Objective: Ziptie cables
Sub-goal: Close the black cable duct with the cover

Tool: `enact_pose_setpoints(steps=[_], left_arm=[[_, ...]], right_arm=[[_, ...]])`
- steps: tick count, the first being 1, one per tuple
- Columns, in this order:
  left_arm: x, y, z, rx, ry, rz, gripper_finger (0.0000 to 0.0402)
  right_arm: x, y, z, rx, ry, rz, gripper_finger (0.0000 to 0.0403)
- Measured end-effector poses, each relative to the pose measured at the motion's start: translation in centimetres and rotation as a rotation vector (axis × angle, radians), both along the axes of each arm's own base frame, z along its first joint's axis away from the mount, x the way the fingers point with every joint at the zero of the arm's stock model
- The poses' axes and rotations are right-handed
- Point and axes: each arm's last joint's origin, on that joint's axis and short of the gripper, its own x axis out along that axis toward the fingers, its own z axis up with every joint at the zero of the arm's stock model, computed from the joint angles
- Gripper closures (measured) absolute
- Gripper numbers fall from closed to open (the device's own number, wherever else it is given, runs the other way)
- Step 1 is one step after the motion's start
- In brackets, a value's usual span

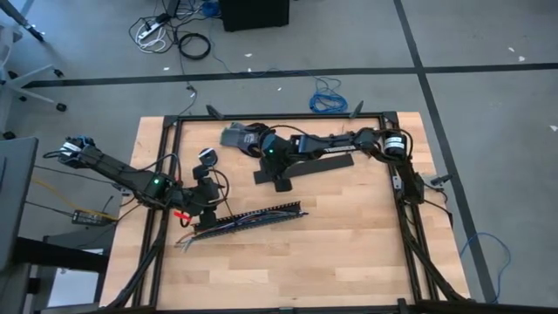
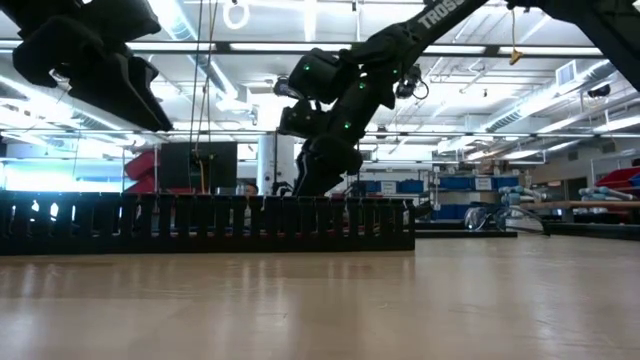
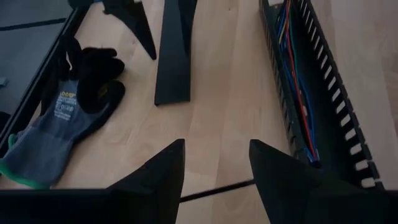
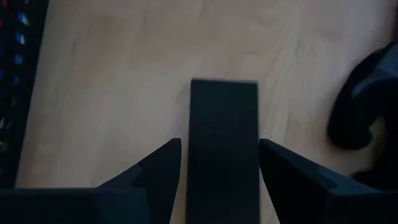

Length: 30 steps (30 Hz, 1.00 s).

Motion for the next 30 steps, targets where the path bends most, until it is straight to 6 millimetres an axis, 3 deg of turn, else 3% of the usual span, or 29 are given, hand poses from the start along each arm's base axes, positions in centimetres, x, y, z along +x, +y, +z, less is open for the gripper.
enact_pose_setpoints(steps=[13,18,30], left_arm=[[0.0,0.0,0.0,0.008,-0.002,-0.01,0.0229],[0.1,0.0,0.0,0.008,-0.002,-0.01,0.0229],[0.1,0.0,0.0,0.0,-0.003,-0.011,0.0229]], right_arm=[[0.3,0.4,0.2,-0.093,-0.01,0.002,0.0114],[0.2,0.4,0.1,-0.03,-0.007,-0.006,0.0111],[-0.4,-1.7,-0.2,0.056,-0.028,-0.034,0.0121]])
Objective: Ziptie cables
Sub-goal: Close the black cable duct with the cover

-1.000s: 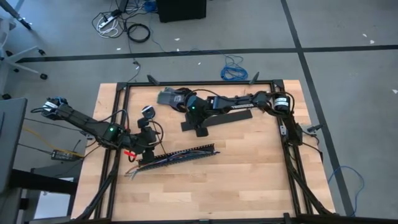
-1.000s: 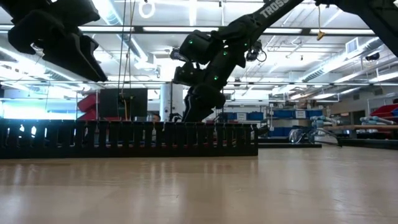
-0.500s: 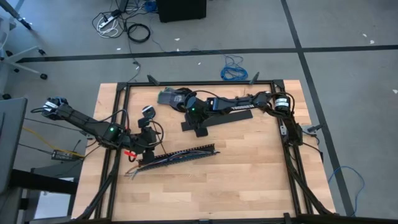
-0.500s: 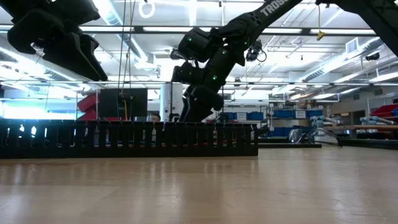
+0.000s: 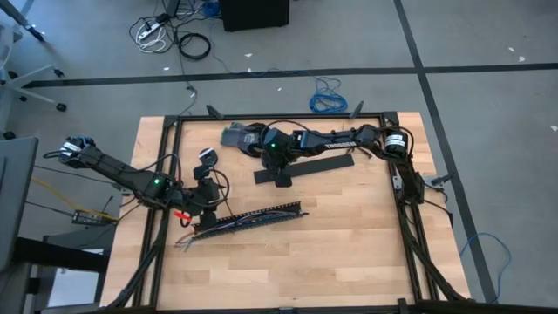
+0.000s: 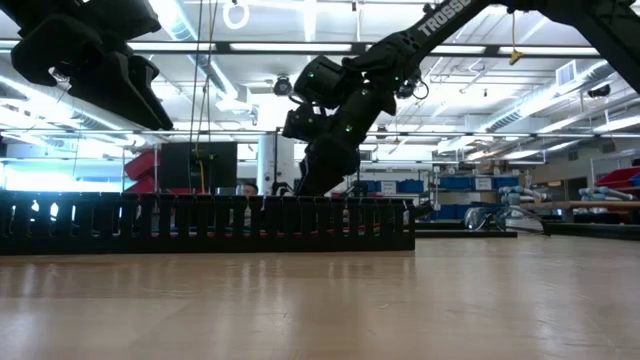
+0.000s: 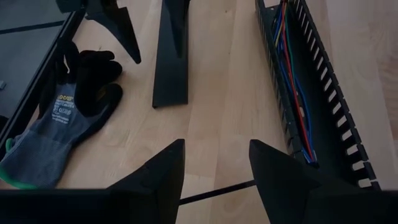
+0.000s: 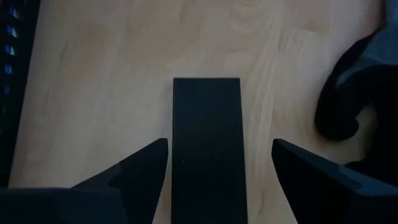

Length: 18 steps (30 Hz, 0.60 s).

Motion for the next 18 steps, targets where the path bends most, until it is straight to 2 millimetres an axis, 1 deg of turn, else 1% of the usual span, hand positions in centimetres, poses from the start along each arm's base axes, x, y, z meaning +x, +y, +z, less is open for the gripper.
enact_pose_setpoints(steps=[3,8,10,18], left_arm=[[0.0,0.0,0.0,0.0,0.0,0.0,0.0229],[0.0,0.0,0.0,-0.001,-0.002,0.0,0.0229],[0.0,0.0,0.0,-0.002,-0.004,-0.001,0.0229],[0.0,0.0,0.0,-0.006,-0.005,0.0,0.0229]], right_arm=[[-0.1,0.0,-0.2,0.002,0.002,-0.001,0.0121],[0.0,0.0,-2.7,0.013,0.078,-0.007,0.0121],[0.0,0.0,-3.0,0.012,0.084,-0.009,0.0122],[0.0,0.0,-3.1,-0.001,0.093,-0.021,0.0133]])
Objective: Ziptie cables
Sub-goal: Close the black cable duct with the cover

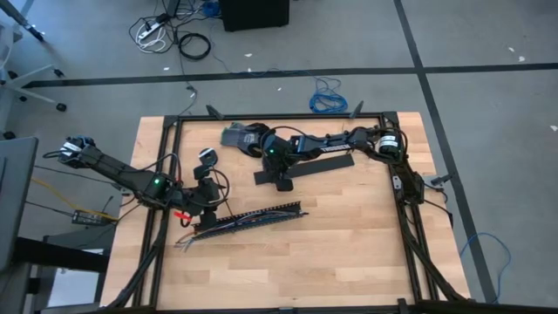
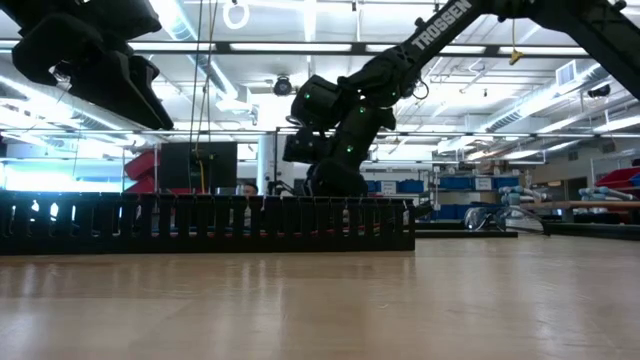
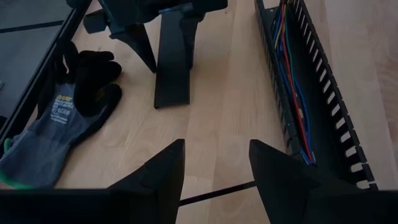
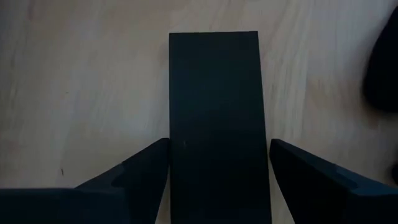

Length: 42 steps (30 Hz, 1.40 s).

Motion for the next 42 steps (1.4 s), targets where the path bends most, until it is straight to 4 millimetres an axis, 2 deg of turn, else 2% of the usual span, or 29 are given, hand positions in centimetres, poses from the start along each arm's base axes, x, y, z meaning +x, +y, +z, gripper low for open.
enact_pose_setpoints(steps=[9,15,21,26,33,37,42], left_arm=[[0.0,0.0,0.0,0.001,0.001,-0.001,0.0229],[0.2,-0.1,0.2,-0.032,-0.028,-0.003,0.0229],[2.2,-1.1,0.2,-0.061,-0.109,-0.087,0.0229],[3.8,-1.7,-1.2,-0.058,-0.07,-0.119,0.0229],[6.0,-1.5,-4.1,-0.066,0.026,-0.094,0.0229],[7.6,-1.3,-4.7,-0.12,-0.025,-0.154,0.0229],[8.5,-0.7,-5.4,-0.149,-0.015,-0.169,0.0229]], right_arm=[[-0.2,0.0,-0.1,-0.005,0.023,0.001,0.0175],[-0.5,0.2,-0.2,0.004,0.074,-0.004,0.0164],[-0.9,0.3,-0.3,0.021,0.113,-0.019,0.0162],[-1.2,0.4,-0.4,0.03,0.141,-0.023,0.0164],[-1.5,0.5,-0.5,0.052,0.173,-0.031,0.0159],[-1.5,0.5,-0.5,0.06,0.177,-0.03,0.0159],[-1.5,0.5,-0.6,0.061,0.179,-0.029,0.0158]])
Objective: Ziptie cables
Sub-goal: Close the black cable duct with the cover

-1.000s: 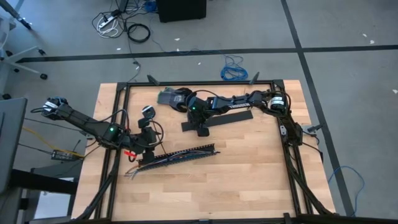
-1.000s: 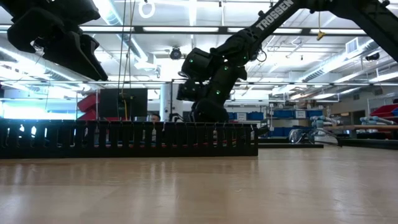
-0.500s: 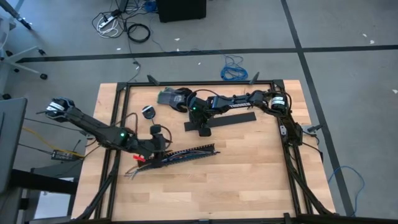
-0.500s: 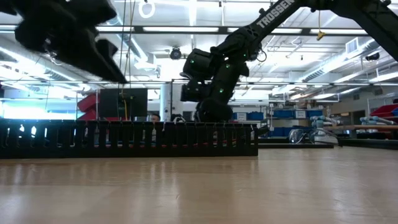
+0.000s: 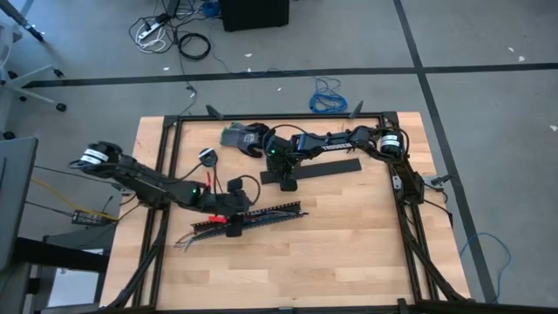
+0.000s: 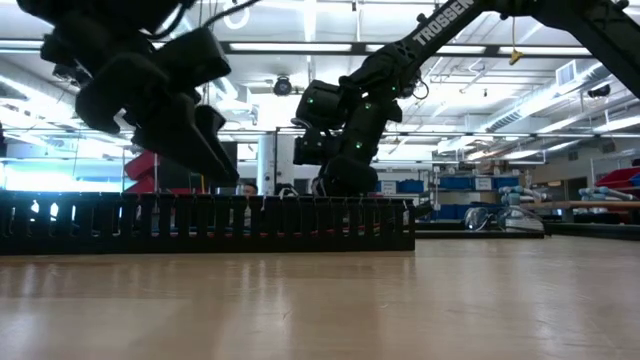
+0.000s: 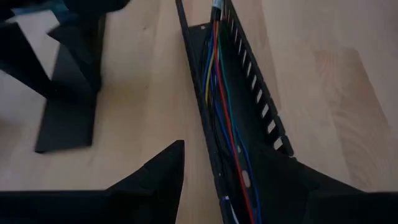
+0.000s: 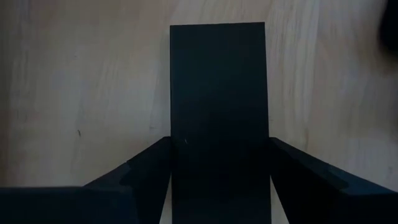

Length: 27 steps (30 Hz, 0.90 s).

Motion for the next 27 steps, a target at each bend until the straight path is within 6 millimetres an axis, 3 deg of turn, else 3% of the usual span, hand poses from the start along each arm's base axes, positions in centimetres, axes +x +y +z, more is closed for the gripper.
enact_pose_setpoints(steps=[22,27], left_arm=[[0.8,0.7,-2.1,-0.058,0.084,-0.002,0.023],[0.6,0.7,-2.5,-0.051,0.125,0.002,0.0264]], right_arm=[[0.0,0.0,-0.1,0.005,0.001,0.004,0.0158],[0.0,0.0,-0.1,0.005,0.001,0.005,0.0158]])
